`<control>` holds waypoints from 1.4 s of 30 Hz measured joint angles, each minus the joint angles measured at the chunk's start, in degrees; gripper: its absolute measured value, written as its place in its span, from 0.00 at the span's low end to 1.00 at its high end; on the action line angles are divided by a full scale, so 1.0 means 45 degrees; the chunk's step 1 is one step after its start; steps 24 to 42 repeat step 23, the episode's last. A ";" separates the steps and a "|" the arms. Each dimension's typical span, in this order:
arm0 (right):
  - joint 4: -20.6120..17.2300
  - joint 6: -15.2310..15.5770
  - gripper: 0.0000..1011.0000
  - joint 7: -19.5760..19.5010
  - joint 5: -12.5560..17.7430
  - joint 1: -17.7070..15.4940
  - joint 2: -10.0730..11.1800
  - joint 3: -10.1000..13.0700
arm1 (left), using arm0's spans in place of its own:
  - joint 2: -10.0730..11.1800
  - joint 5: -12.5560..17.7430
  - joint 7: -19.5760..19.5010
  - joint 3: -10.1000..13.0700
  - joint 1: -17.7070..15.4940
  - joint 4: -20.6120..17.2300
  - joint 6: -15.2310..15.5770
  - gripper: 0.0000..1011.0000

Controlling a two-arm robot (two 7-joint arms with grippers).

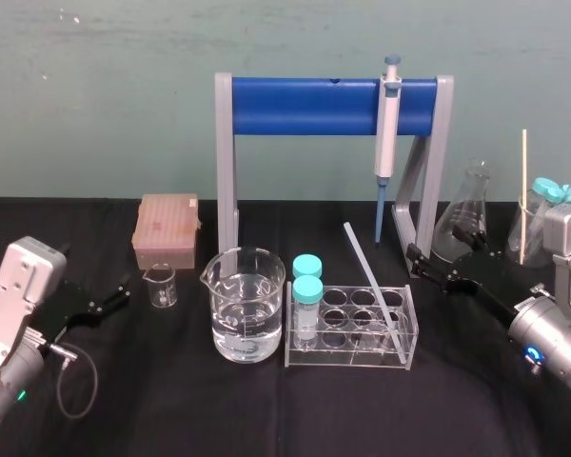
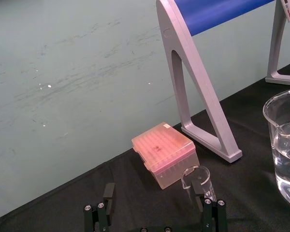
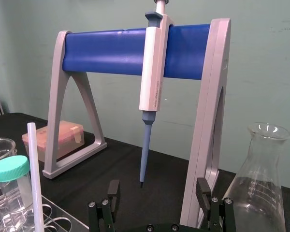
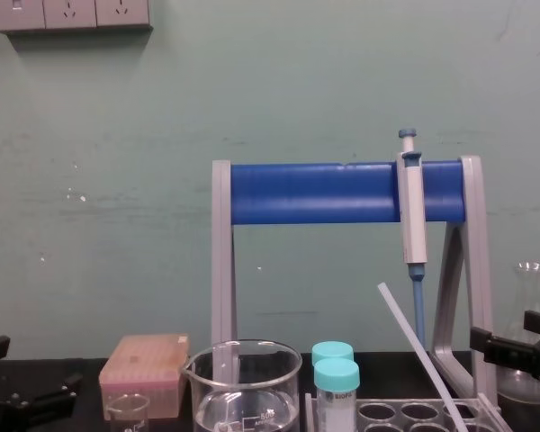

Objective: Pick up the stirring rod with one hand, then place it down.

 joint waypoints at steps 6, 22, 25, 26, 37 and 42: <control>-0.0027 -0.0045 0.99 -0.0024 -0.0004 -0.0008 0.0006 -0.0008 | 0.0000 0.0000 0.0000 0.0000 0.0000 0.0000 0.0000 0.99; -0.0051 -0.0077 0.99 -0.0046 -0.0010 -0.0014 0.0016 -0.0018 | 0.0000 0.0000 0.0000 0.0000 0.0000 0.0000 0.0000 0.99; -0.0052 -0.0079 0.99 -0.0047 -0.0011 -0.0013 0.0015 -0.0018 | 0.0000 0.0000 0.0000 0.0000 0.0000 0.0000 0.0000 0.99; -0.0052 -0.0079 0.99 -0.0047 -0.0011 -0.0013 0.0015 -0.0018 | 0.0000 0.0000 0.0000 0.0000 0.0000 0.0000 0.0000 0.99; -0.0052 -0.0079 0.99 -0.0047 -0.0011 -0.0013 0.0015 -0.0018 | 0.0000 0.0000 0.0000 0.0000 0.0000 0.0000 0.0000 0.99; -0.0052 -0.0079 0.99 -0.0047 -0.0011 -0.0013 0.0015 -0.0018 | 0.0000 0.0000 0.0000 0.0000 0.0000 0.0000 0.0000 0.99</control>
